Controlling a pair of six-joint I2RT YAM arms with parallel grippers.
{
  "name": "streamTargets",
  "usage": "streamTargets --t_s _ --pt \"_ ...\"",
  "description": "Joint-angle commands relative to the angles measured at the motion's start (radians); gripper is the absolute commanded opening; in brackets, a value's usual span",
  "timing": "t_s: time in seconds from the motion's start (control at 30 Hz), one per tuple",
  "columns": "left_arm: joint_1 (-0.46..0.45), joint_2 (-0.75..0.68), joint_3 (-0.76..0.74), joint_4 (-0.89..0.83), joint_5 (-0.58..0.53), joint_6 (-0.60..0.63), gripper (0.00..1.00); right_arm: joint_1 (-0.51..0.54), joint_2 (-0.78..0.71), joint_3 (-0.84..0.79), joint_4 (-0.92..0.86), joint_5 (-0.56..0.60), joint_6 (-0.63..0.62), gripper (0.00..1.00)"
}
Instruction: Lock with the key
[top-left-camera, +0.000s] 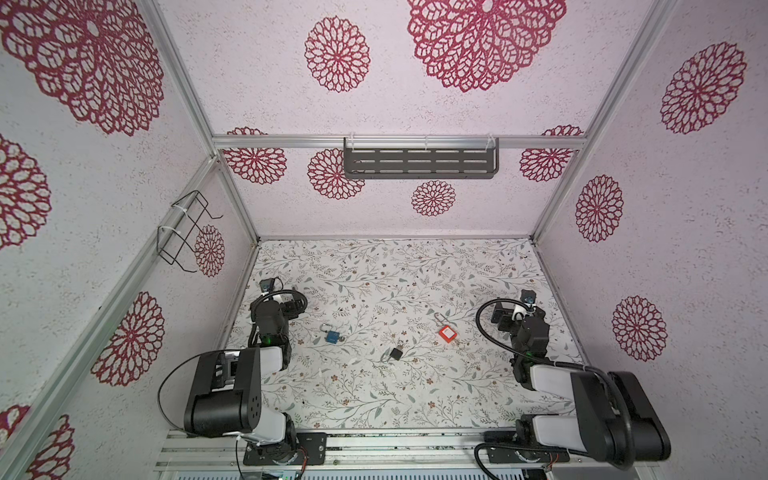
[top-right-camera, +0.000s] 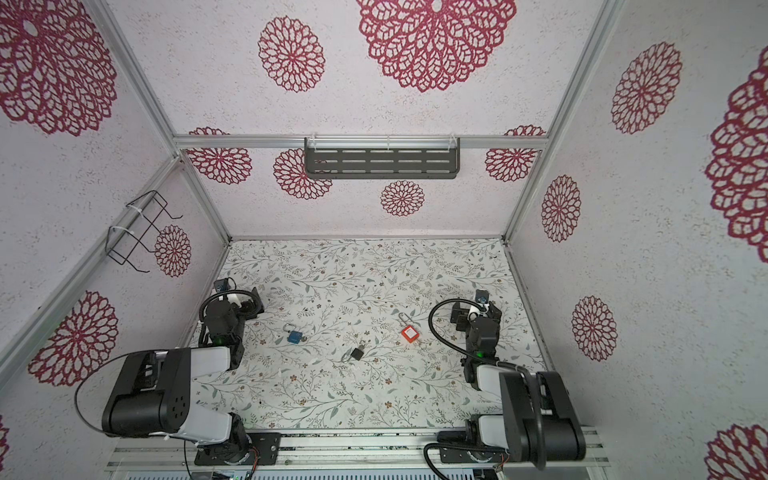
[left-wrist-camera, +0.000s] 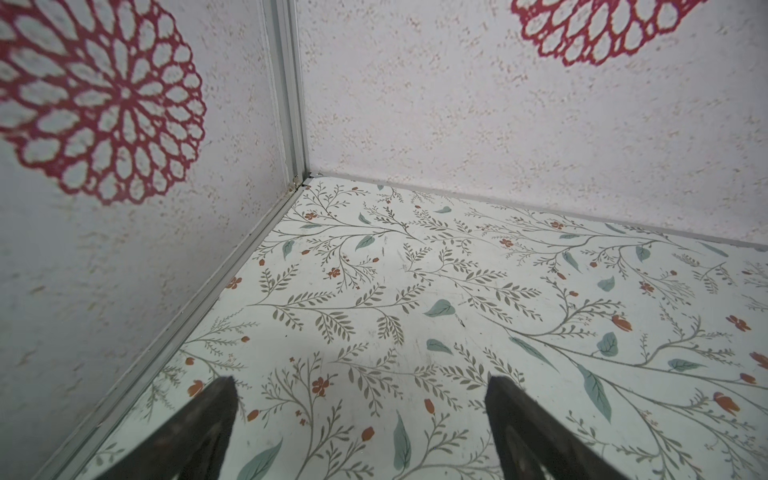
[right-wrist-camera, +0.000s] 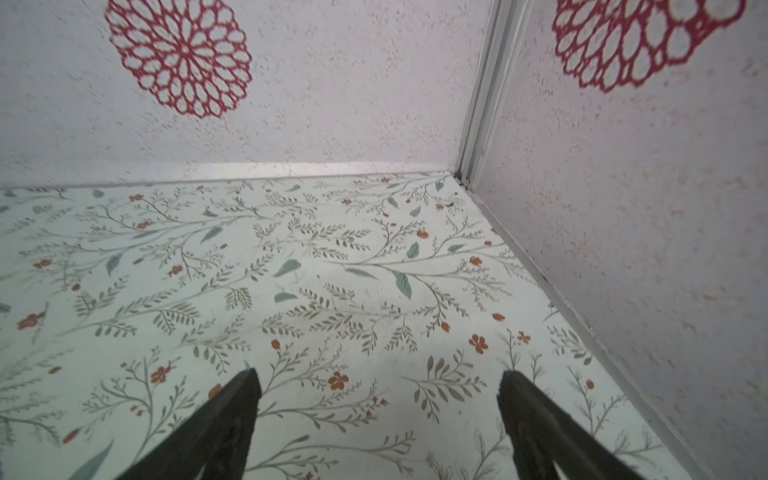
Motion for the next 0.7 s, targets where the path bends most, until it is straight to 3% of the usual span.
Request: streamTargets --t_s 0.0,0.1,0.2,0.3,0.47,0.67 --pt "-0.015 -0.097 0.061 -0.162 -0.032 0.003 0.97 0.008 -0.104 0.098 -0.293 -0.107 0.026 0.89" --pt "-0.071 -0.228 0.190 -0.497 -0.011 -0.050 0.97 0.056 -0.156 0.174 -0.499 -0.175 0.031 0.89" --pt "-0.117 -0.300 0.343 -0.805 0.110 -0.158 0.97 0.165 -0.166 0.283 -0.738 -0.160 0.004 0.89" --pt "-0.133 -0.324 0.429 -0.979 0.240 -0.263 0.97 0.274 -0.134 0.394 -0.938 -0.149 -0.028 0.89" --pt "-0.198 -0.379 0.412 -1.078 0.326 -0.393 0.97 0.376 -0.040 0.532 -1.177 -0.145 -0.083 0.87" --pt "-0.333 -0.458 0.328 -1.057 0.272 -0.468 0.98 0.442 0.087 0.638 -1.360 -0.131 -0.112 0.80"
